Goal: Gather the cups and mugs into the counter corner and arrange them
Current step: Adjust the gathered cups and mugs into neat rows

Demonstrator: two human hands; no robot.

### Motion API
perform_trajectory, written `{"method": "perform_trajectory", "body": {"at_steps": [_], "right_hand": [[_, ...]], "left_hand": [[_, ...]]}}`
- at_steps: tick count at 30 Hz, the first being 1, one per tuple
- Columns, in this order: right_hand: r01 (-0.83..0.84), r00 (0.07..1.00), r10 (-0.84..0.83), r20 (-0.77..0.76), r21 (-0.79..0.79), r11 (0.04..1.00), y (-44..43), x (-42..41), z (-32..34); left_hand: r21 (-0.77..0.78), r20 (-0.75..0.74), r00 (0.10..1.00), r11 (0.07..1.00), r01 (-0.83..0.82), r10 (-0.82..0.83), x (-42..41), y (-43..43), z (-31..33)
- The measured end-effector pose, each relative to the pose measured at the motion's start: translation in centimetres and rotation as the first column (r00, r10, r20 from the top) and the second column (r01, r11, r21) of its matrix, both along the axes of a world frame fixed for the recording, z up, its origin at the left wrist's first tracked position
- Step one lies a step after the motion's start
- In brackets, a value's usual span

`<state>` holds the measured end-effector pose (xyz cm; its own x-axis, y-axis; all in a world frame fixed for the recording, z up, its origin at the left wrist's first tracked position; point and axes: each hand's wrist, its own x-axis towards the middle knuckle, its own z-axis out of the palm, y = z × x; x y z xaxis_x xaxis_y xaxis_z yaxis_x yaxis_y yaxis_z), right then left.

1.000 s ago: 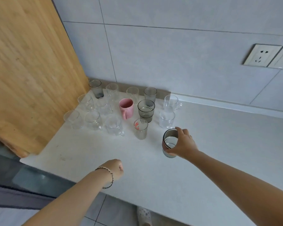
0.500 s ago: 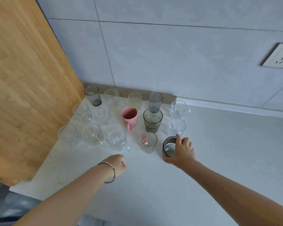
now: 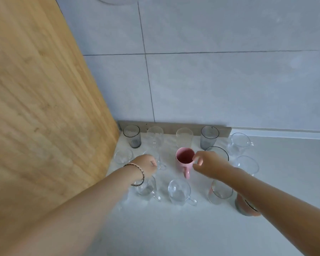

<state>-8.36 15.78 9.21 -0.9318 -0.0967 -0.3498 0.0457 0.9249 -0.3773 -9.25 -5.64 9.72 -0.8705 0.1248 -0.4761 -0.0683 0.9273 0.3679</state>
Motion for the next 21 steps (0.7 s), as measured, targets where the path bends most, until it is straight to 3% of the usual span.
{"method": "perform_trajectory", "body": {"at_steps": [3, 13, 21], "right_hand": [[0.009, 0.999, -0.009, 0.042, -0.002, 1.000, -4.1, -2.7, 0.1], [0.131, 0.990, -0.136, 0.043, 0.087, 0.987, -12.2, -11.6, -3.1], [0.241, 0.964, -0.252, 0.082, 0.121, 0.963, -15.9, -17.2, -6.9]], "left_hand": [[-0.100, -0.007, 0.999, 0.994, 0.048, -0.048, -3.7, -3.5, -0.1], [-0.249, -0.170, 0.985, 0.967, -0.059, 0.017, -13.2, -7.9, -3.1], [-0.222, -0.158, 0.980, 0.963, -0.152, 0.118, -17.9, -9.2, -6.4]]}}
